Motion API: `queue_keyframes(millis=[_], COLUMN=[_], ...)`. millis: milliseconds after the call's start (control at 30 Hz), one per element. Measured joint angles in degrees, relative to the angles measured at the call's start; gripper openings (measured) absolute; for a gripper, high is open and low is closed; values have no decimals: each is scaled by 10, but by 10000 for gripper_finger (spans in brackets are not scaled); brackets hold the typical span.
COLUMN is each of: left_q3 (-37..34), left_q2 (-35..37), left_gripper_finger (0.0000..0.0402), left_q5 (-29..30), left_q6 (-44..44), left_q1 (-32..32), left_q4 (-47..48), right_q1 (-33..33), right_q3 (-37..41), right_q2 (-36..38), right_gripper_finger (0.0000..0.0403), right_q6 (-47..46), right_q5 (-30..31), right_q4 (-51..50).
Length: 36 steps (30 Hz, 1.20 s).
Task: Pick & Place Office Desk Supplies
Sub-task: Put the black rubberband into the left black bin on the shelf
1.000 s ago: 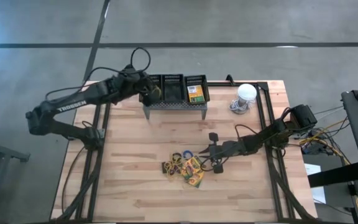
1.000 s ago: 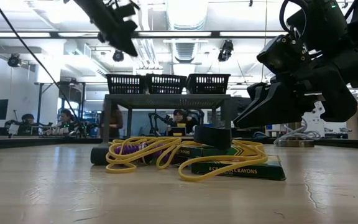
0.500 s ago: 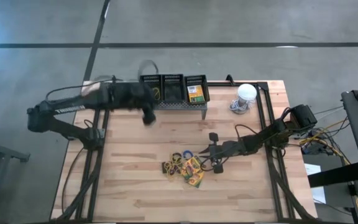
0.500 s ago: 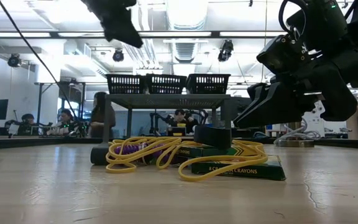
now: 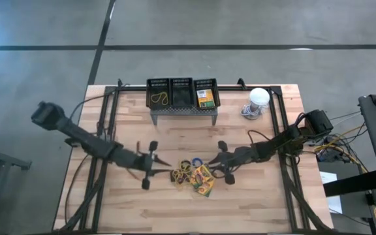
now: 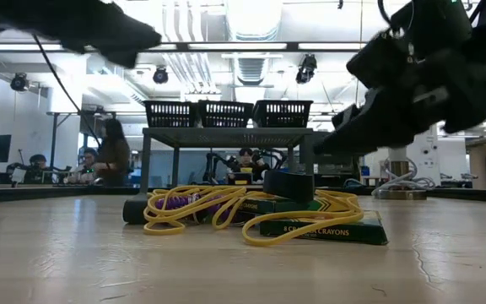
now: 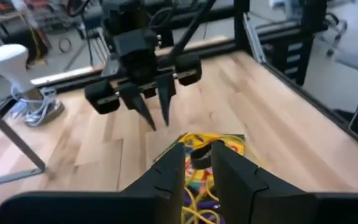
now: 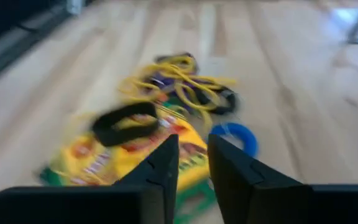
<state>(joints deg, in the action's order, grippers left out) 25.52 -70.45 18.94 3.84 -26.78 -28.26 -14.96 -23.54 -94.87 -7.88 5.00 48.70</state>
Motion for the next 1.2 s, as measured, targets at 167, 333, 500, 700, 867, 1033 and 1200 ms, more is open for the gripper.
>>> queue_keyframes(millis=[167,333,500,700,867,1033,1200], left_q3=[-31,3,65,149,175,172,173], left_q2=[-45,-127,-214,-311,-356,-357,-357], left_gripper_finger=[80,80,80,80,80,80,80], left_q5=[110,130,137,137,132,133,132], left_q6=[-64,-97,-90,-56,-58,-72,-72], left_q1=[-36,-28,-14,30,50,56,55], left_q4=[-44,-52,-63,-64,-49,-34,-33], right_q1=[-13,-35,-55,-59,-58,-57,-49], right_q3=[-53,-122,-176,-186,-187,-187,-187], right_q2=[-11,-34,-35,-51,-92,-117,-128], right_gripper_finger=[142,200,236,242,224,184,114], right_q6=[5,39,67,82,88,100,105], right_q5=[-23,-25,-24,-5,8,-14,-24], right_q4=[-85,-179,-272,-271,-237,-195,-163])
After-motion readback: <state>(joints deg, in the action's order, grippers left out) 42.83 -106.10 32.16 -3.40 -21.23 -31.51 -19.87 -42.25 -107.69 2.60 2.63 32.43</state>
